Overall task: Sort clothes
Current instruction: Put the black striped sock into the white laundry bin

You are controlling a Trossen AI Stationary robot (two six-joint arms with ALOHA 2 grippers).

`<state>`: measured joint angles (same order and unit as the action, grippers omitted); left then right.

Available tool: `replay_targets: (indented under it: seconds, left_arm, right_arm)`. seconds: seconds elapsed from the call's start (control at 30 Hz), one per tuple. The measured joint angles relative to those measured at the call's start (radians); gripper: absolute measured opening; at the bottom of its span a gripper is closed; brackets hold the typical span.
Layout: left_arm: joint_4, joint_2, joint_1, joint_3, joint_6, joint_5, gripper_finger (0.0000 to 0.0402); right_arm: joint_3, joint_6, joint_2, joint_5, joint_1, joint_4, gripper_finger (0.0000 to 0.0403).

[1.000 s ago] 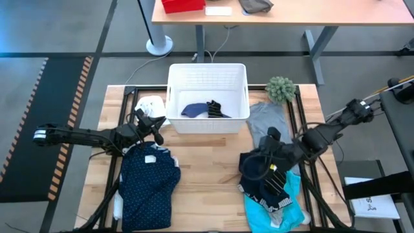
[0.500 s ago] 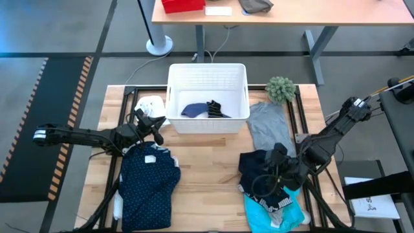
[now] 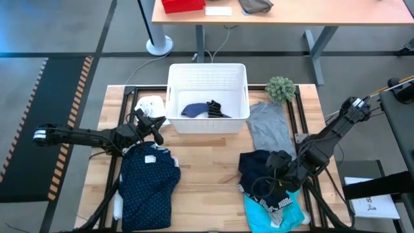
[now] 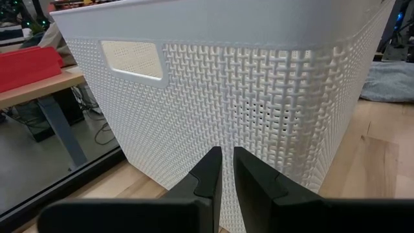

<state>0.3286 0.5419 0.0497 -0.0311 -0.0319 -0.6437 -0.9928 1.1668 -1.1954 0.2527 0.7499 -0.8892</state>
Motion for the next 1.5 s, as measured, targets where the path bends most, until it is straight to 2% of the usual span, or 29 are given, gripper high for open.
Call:
replay_targets:
  seconds: [0.23, 0.43, 0.57, 0.73, 0.87, 1.13, 1.23, 1.37, 1.4, 1.5]
  left_arm:
    - [0.000, 0.000, 0.000, 0.000, 0.000, 0.000, 0.0027]
    - [0.000, 0.000, 0.000, 0.000, 0.000, 0.000, 0.0027]
    - [0.000, 0.000, 0.000, 0.000, 0.000, 0.000, 0.0027]
    - [0.000, 0.000, 0.000, 0.000, 0.000, 0.000, 0.0027]
    - [0.000, 0.000, 0.000, 0.000, 0.000, 0.000, 0.0027]
    - [0.000, 0.000, 0.000, 0.000, 0.000, 0.000, 0.0027]
    - [0.000, 0.000, 0.000, 0.000, 0.000, 0.000, 0.0027]
    - [0.000, 0.000, 0.000, 0.000, 0.000, 0.000, 0.0027]
    - [0.000, 0.000, 0.000, 0.000, 0.000, 0.000, 0.0027]
    - [0.000, 0.000, 0.000, 0.000, 0.000, 0.000, 0.0027]
  right_arm:
    - [0.002, -0.007, 0.000, -0.025, 0.007, -0.054, 0.0094]
    - [0.042, -0.096, -0.002, -0.077, 0.007, -0.038, 0.0148]
    - [0.067, -0.082, -0.020, -0.180, 0.005, -0.010, 0.0160]
    - [0.067, -0.079, -0.066, -0.193, 0.018, 0.095, 0.0167]
    - [0.067, -0.083, -0.128, -0.207, 0.018, 0.103, 0.0170]
    - [0.067, -0.087, -0.261, -0.267, 0.016, 0.091, 0.0151]
    - [0.060, -0.098, -0.287, -0.286, 0.016, 0.082, 0.0109]
    - [0.030, -0.121, -0.293, -0.287, 0.016, 0.077, 0.0021]
    - [0.019, -0.129, -0.292, -0.285, 0.016, 0.075, 0.0012]
    - [-0.032, -0.133, -0.289, -0.266, 0.016, 0.052, 0.0017]
